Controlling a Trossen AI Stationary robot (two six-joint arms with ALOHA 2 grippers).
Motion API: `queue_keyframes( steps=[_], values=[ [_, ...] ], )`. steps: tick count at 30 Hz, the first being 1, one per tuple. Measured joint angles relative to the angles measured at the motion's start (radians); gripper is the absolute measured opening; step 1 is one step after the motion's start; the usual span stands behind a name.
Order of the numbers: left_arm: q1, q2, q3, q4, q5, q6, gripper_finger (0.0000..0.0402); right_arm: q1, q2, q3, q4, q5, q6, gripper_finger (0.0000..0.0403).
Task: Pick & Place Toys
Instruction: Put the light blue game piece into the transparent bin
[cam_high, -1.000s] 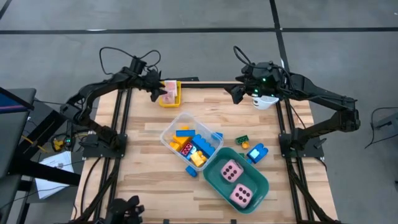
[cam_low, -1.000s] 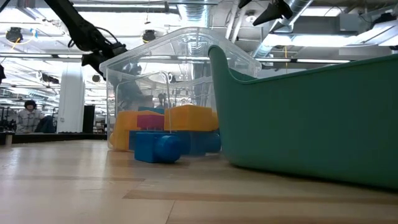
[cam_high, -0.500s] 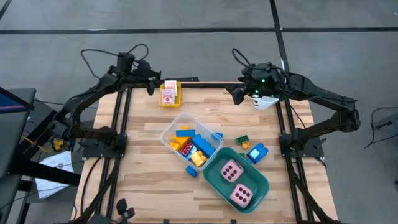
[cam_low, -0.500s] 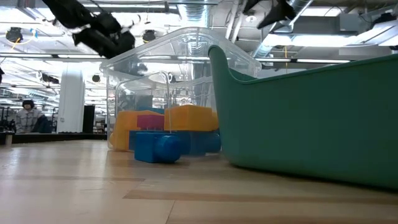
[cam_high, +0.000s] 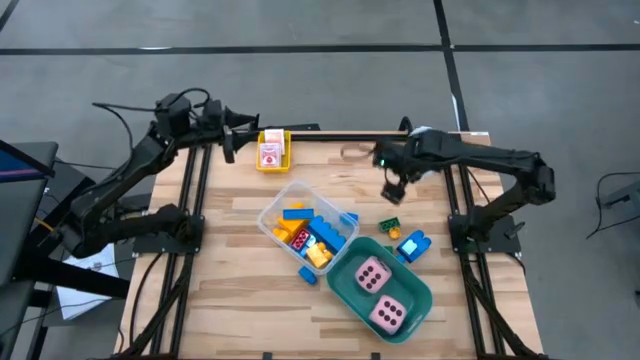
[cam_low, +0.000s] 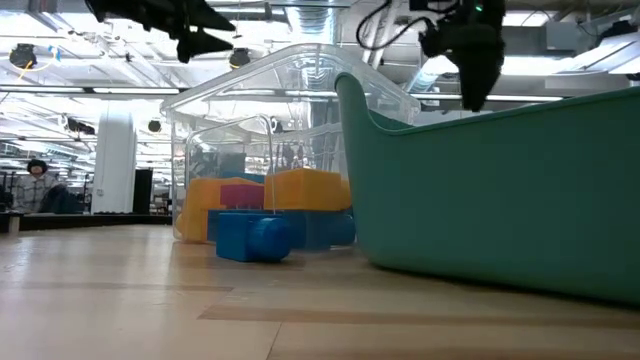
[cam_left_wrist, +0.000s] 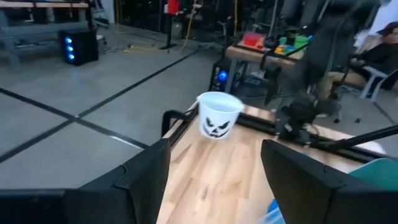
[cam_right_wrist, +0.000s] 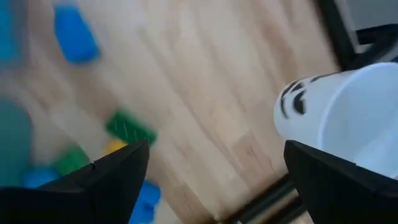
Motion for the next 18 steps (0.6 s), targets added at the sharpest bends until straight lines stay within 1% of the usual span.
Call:
queue_keyframes(
  steps=[3, 5, 12, 14, 18],
  values=[
    [-0.023, -0.018, 0.000, -0.001, -0.001, -0.038, 0.0248, 0.042, -0.029, -0.096, 0.014, -0.016, -0.064, 0.0364],
    [-0.039, -0.020, 0.000, -0.001, -0.003, -0.064, 0.0246, 0.063, -0.074, -0.174, 0.042, -0.058, -0.076, 0.0364],
    [-0.101, -0.010, 0.000, 0.003, -0.005, -0.089, 0.0246, 0.111, -0.305, -0.457, 0.221, -0.314, -0.031, 0.0364],
    [-0.116, -0.003, 0.000, 0.000, -0.026, -0.089, 0.0244, 0.140, -0.373, -0.526, 0.259, -0.340, -0.062, 0.0361],
    [-0.137, 0.014, 0.000, 0.004, -0.052, -0.090, 0.0241, 0.211, -0.482, -0.638, 0.269, -0.334, -0.174, 0.0346]
  ],
)
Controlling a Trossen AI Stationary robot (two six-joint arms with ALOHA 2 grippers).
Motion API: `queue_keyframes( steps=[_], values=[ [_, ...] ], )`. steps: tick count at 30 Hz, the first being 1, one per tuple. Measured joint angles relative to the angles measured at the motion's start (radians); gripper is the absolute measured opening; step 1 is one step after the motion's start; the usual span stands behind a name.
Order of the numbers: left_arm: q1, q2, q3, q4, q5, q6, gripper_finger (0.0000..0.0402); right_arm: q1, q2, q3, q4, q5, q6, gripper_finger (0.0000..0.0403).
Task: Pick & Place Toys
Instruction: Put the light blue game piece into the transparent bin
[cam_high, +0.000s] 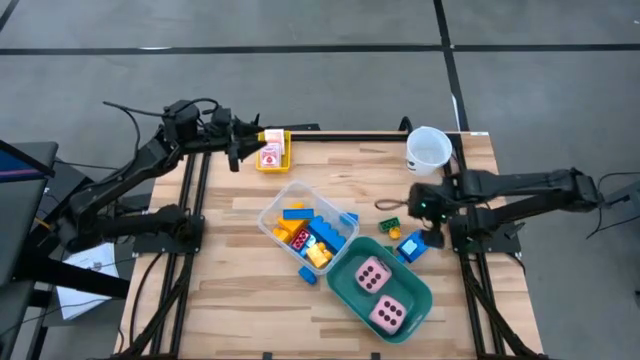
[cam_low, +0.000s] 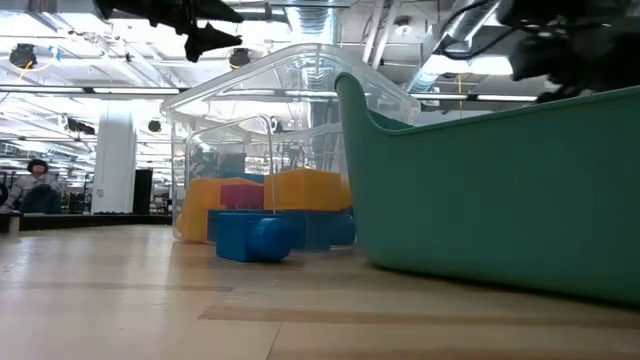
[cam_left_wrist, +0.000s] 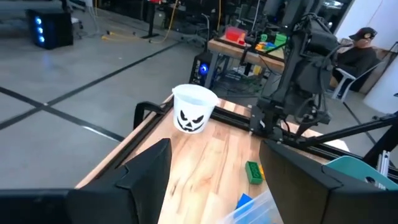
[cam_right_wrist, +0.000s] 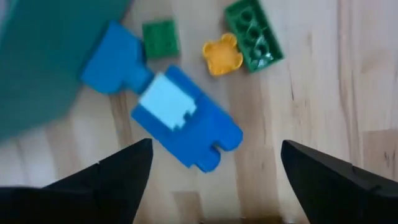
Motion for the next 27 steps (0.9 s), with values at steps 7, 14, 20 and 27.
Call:
queue_keyframes(
  steps=[7, 14, 20, 27],
  values=[
    [-0.031, 0.046, 0.000, 0.019, -0.004, -0.002, 0.0241, 0.069, -0.028, -0.045, 0.027, 0.018, -0.061, 0.0302],
    [-0.063, 0.104, 0.000, 0.096, -0.004, -0.005, 0.0237, 0.128, 0.060, -0.046, 0.088, 0.005, -0.062, 0.0294],
    [-0.090, 0.122, 0.000, 0.111, -0.008, -0.010, 0.0237, 0.184, 0.177, -0.045, 0.159, 0.020, -0.107, 0.0294],
    [-0.095, 0.120, 0.000, 0.111, -0.012, -0.026, 0.0237, 0.219, 0.310, -0.045, 0.197, 0.047, -0.151, 0.0294]
  ],
)
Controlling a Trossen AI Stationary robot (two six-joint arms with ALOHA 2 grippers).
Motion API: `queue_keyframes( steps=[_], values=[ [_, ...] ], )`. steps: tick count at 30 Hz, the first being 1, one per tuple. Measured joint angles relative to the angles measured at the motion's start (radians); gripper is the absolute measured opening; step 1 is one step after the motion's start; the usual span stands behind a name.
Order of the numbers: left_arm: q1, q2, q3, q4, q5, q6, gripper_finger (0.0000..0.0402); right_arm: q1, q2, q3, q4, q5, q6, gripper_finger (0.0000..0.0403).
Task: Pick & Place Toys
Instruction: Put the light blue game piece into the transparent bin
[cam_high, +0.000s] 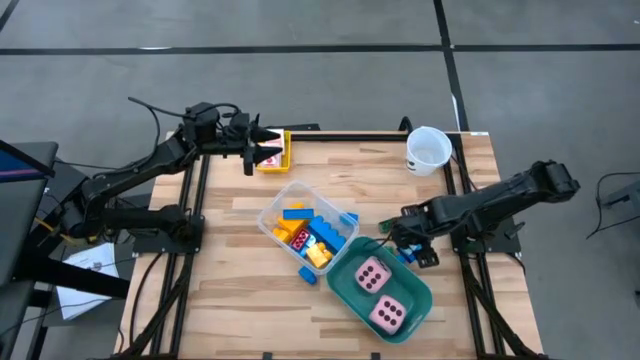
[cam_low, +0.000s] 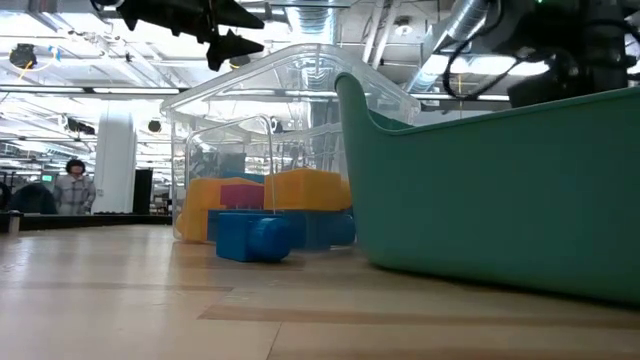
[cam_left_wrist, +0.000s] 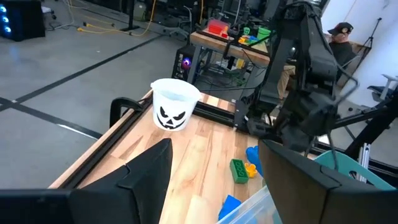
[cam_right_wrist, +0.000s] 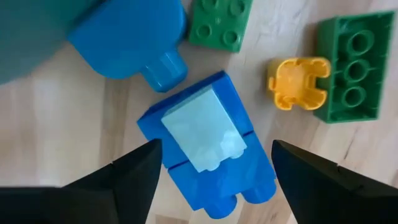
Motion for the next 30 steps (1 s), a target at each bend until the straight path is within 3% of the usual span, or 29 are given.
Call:
queue_keyframes(
  steps=[10, 21, 25, 30],
  values=[
    [0.000, -0.001, 0.000, 0.000, 0.000, -0.002, 0.0237, -0.001, 0.106, 0.004, 0.002, -0.001, -0.008, 0.0289],
    [0.000, -0.001, 0.000, -0.001, 0.022, -0.002, 0.0237, -0.002, 0.112, 0.023, 0.087, -0.001, -0.010, 0.0260],
    [0.000, -0.001, 0.000, -0.001, 0.023, -0.002, 0.0237, -0.002, 0.112, 0.023, 0.087, -0.001, -0.004, 0.0230],
    [0.000, -0.001, 0.000, -0.001, 0.023, -0.002, 0.0237, -0.003, 0.111, 0.023, 0.087, -0.017, 0.038, 0.0155]
  ],
)
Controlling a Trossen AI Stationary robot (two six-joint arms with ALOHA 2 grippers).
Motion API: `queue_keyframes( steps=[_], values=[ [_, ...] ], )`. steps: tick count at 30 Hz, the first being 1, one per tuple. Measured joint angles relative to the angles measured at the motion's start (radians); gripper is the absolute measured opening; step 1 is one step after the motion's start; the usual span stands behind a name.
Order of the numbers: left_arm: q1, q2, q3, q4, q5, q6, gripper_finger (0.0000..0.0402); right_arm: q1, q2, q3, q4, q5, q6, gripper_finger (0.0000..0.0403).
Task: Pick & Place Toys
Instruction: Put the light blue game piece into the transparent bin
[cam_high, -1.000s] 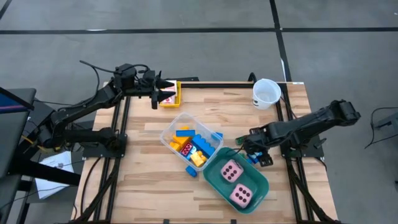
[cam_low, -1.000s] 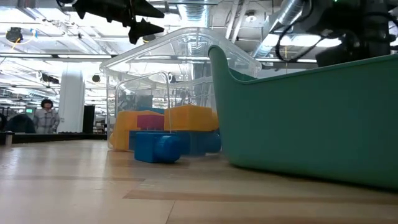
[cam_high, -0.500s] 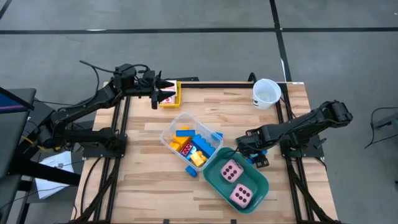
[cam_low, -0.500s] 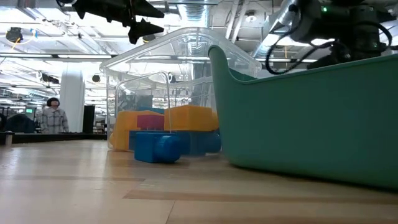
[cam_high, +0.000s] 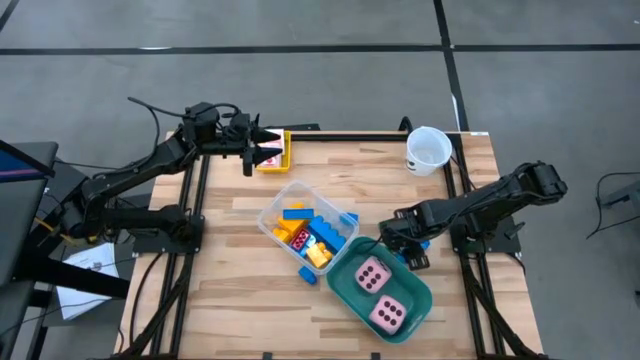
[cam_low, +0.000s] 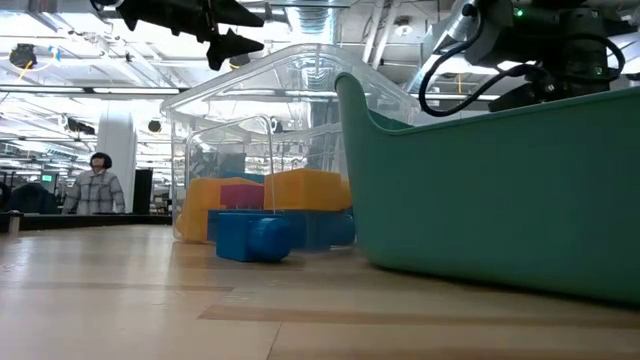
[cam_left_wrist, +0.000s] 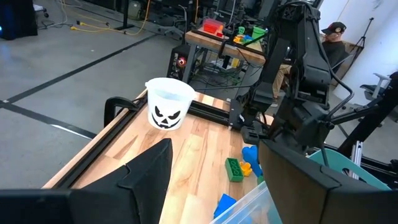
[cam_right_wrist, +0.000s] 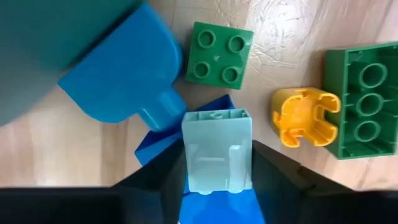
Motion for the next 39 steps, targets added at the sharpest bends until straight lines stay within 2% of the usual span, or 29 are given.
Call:
queue_keyframes(
  steps=[2, 12, 20, 25, 29, 34, 39],
  values=[
    [0.000, 0.000, 0.000, 0.000, 0.000, 0.000, 0.0237, -0.001, -0.001, 0.000, 0.000, -0.015, 0.018, 0.0130],
    [0.000, 0.000, 0.000, 0.000, 0.000, 0.000, 0.0237, -0.014, -0.018, 0.000, -0.042, -0.037, 0.060, 0.0137],
    [0.000, 0.000, 0.000, 0.000, -0.002, -0.034, 0.0237, -0.143, -0.143, 0.055, -0.164, 0.034, 0.078, 0.0132],
    [-0.014, 0.000, 0.000, 0.002, -0.006, -0.083, 0.0237, -0.261, -0.227, 0.194, -0.163, 0.098, 0.078, 0.0133],
    [-0.058, 0.000, 0.000, 0.032, -0.023, -0.116, 0.0237, -0.340, -0.234, 0.352, -0.121, 0.161, 0.047, 0.0134],
    [-0.133, 0.019, 0.000, 0.122, -0.111, -0.166, 0.0237, -0.405, -0.176, 0.555, 0.009, 0.211, -0.031, 0.0135],
    [-0.201, 0.080, 0.000, 0.240, -0.204, -0.249, 0.0237, -0.440, -0.054, 0.751, 0.070, 0.227, -0.108, 0.0136]
  ],
)
